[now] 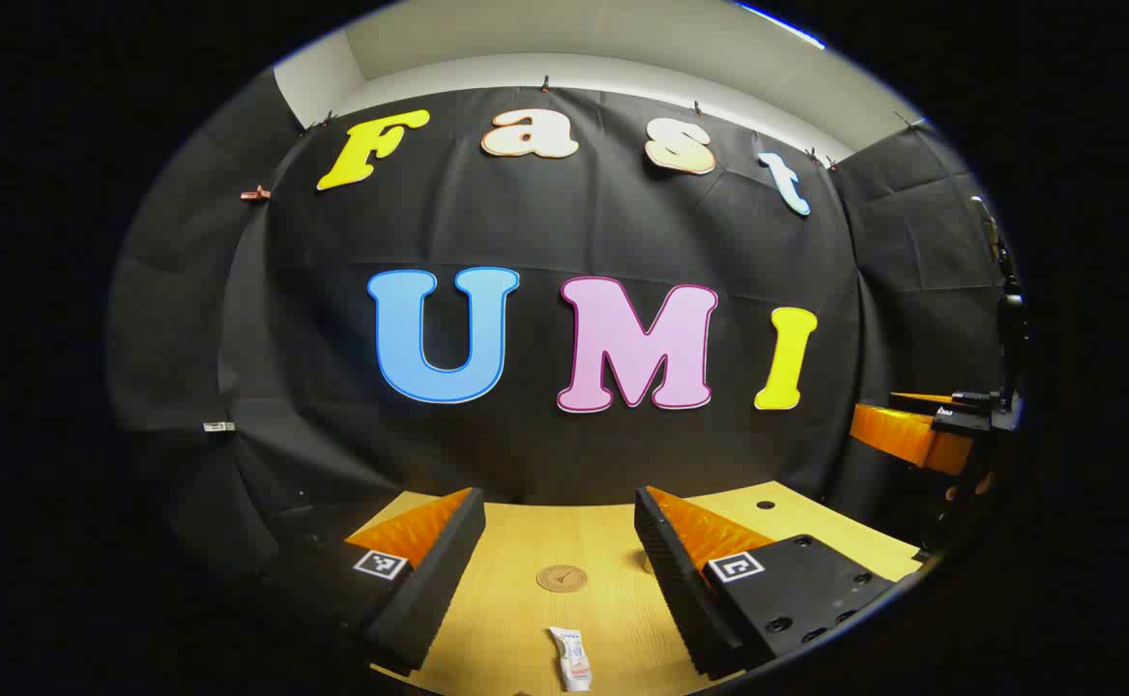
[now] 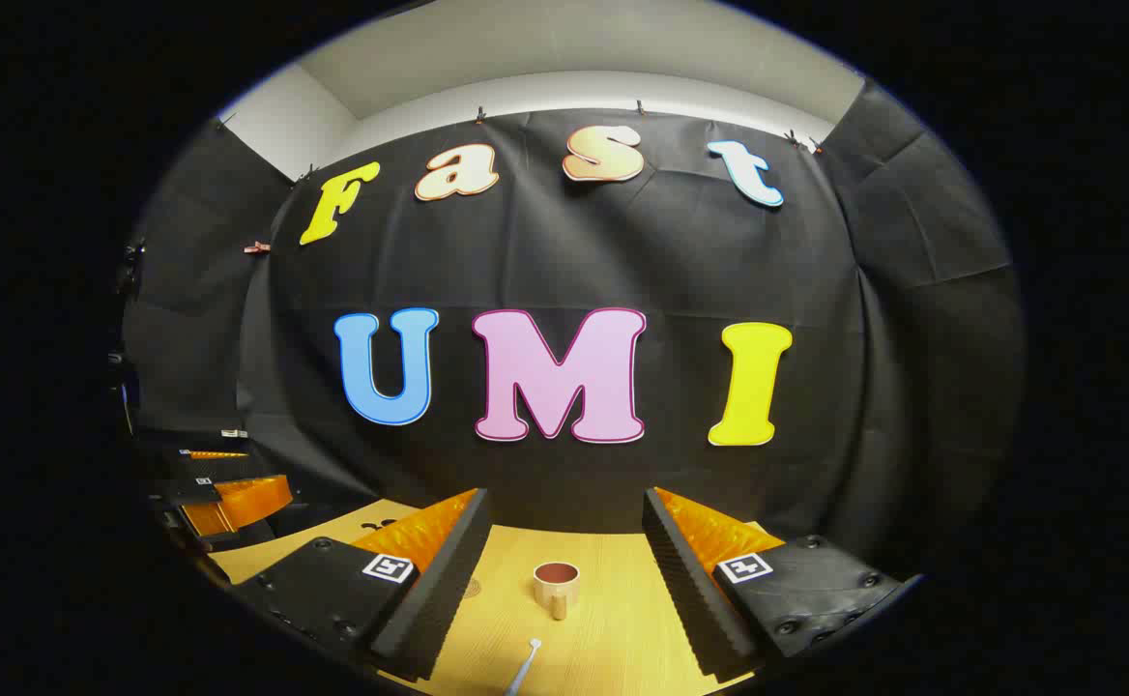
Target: Put the toothbrush and toothpaste on the desktop into the cup, then pick up the cup and place it on the coaster on the desktop.
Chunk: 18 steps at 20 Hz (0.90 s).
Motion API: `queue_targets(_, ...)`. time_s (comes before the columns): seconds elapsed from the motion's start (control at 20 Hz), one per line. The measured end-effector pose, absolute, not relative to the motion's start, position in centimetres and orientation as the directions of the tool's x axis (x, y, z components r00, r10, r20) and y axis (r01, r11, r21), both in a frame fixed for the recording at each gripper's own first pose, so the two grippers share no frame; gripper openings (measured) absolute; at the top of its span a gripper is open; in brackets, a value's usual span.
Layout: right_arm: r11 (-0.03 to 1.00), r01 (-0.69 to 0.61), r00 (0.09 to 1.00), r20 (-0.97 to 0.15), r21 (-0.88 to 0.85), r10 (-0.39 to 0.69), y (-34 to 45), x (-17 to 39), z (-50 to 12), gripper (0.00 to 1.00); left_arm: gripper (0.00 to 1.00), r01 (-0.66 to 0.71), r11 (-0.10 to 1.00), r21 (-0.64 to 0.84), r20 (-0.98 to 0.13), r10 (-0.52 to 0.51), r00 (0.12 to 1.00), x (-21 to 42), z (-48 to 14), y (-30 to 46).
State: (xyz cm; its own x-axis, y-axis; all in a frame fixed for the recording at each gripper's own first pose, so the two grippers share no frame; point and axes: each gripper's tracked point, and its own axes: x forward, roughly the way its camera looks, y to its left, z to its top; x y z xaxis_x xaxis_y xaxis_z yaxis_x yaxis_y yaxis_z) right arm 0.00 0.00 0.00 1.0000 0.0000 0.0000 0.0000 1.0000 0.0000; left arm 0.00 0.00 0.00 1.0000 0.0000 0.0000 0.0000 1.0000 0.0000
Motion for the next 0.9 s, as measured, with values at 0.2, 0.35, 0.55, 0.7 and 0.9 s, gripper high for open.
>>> queue_targets(0.2, 1.000, -0.009, 1.000, -0.012, 0.009, 0.009, 0.4, 0.6, -0.6, 0.97, 0.97, 0.002, 1.000, 0.016, -0.009, -0.002, 1.000, 0.5, -0.3, 0.3)
queue_targets(0.35, 1.000, -0.010, 1.000, -0.024, 0.013, 0.010, 0.5, 1.0, -1.1, 0.97, 0.97, 0.004, 1.000, 0.022, -0.020, -0.003, 1.000, 0.9, -0.9, 0.6)
queue_targets(0.55, 1.000, -0.020, 0.999, -0.042, 0.013, 0.021, 1.1, 1.3, -1.8, 0.97, 0.97, 0.015, 1.000, 0.022, -0.047, -0.014, 0.999, 1.2, -2.2, 0.5)
queue_targets(0.7, 0.999, -0.041, 0.998, -0.043, 0.014, 0.041, 1.9, 1.4, -2.0, 0.97, 0.97, 0.025, 1.000, 0.015, -0.059, -0.024, 0.998, 1.3, -2.5, 0.3)
queue_targets(0.9, 0.999, -0.053, 0.997, -0.057, 0.005, 0.054, 2.2, 1.8, -2.6, 0.97, 0.97, 0.022, 1.000, -0.005, -0.088, -0.022, 0.996, 1.9, -3.5, 0.8)
